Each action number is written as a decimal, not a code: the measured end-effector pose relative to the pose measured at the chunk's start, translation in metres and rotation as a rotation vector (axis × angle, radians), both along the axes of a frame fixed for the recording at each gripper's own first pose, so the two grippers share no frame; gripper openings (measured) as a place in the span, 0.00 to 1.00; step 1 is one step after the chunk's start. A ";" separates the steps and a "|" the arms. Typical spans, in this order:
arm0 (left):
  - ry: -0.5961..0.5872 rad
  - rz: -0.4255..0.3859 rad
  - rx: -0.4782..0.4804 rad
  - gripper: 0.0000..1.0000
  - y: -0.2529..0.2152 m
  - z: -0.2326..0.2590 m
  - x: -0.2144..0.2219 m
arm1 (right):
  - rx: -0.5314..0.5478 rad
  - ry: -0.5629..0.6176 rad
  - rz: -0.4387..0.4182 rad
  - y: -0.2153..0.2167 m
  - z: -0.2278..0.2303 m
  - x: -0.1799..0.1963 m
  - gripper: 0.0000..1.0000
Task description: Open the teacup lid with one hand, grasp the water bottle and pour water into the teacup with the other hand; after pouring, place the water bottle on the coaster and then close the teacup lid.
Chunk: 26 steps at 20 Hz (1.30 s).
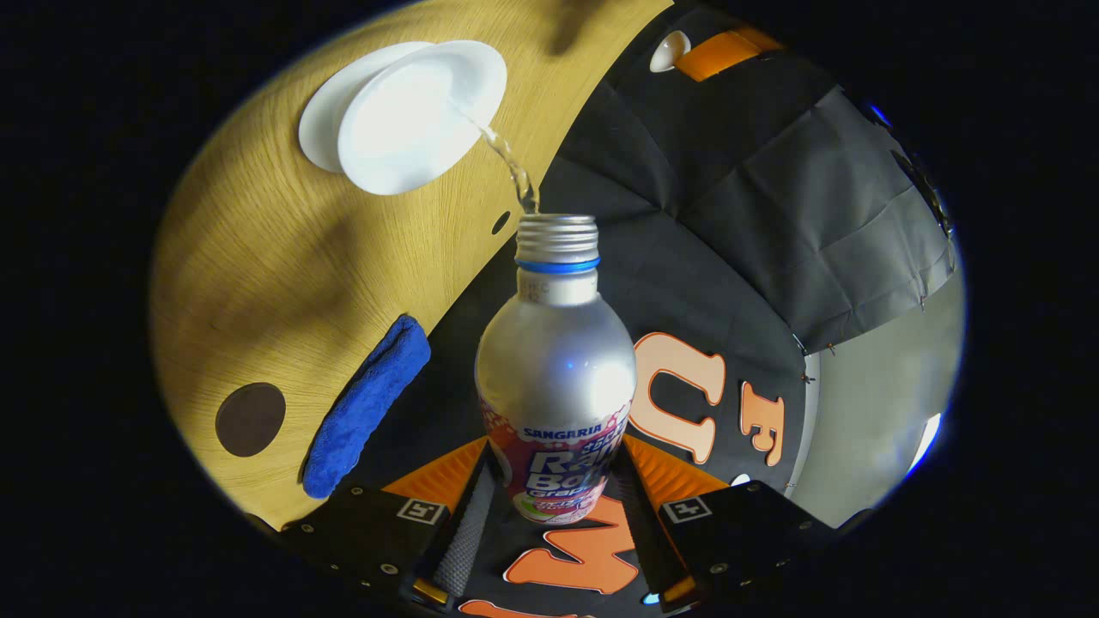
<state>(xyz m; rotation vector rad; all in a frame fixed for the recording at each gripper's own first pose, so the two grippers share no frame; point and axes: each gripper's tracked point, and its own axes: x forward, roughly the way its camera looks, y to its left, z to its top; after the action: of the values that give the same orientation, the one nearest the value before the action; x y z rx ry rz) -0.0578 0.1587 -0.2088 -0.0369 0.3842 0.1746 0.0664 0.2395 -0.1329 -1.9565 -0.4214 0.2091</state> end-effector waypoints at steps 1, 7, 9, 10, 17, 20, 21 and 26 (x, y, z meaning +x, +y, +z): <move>0.002 -0.001 0.000 0.34 -0.001 -0.001 0.000 | -0.008 -0.007 0.004 0.001 -0.001 0.000 0.77; -0.004 -0.004 -0.002 0.32 -0.004 0.002 0.001 | -0.034 0.013 0.026 0.007 -0.012 -0.003 0.77; -0.004 -0.006 -0.004 0.34 -0.005 0.002 0.001 | -0.037 0.019 0.030 0.008 -0.014 -0.003 0.77; -0.002 -0.006 -0.003 0.32 -0.005 0.003 0.001 | -0.038 0.021 0.032 0.009 -0.013 -0.003 0.77; -0.018 -0.014 -0.002 0.32 -0.012 0.007 0.003 | 0.011 0.102 0.015 0.003 -0.030 -0.001 0.77; -0.033 -0.028 0.005 0.31 -0.019 0.011 0.009 | 0.120 0.223 -0.020 -0.005 -0.045 0.001 0.77; -0.038 -0.034 0.008 0.31 -0.024 0.013 0.010 | 0.175 0.270 -0.037 -0.008 -0.051 0.001 0.77; -0.077 -0.094 -0.011 0.31 -0.059 0.028 0.030 | 0.532 0.517 -0.147 -0.019 -0.094 -0.003 0.77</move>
<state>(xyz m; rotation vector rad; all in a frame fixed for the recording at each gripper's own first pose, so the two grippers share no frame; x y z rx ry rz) -0.0275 0.0995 -0.1811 -0.0364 0.3098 0.0775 0.0637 0.2206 -0.2267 -1.3381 0.0151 0.4451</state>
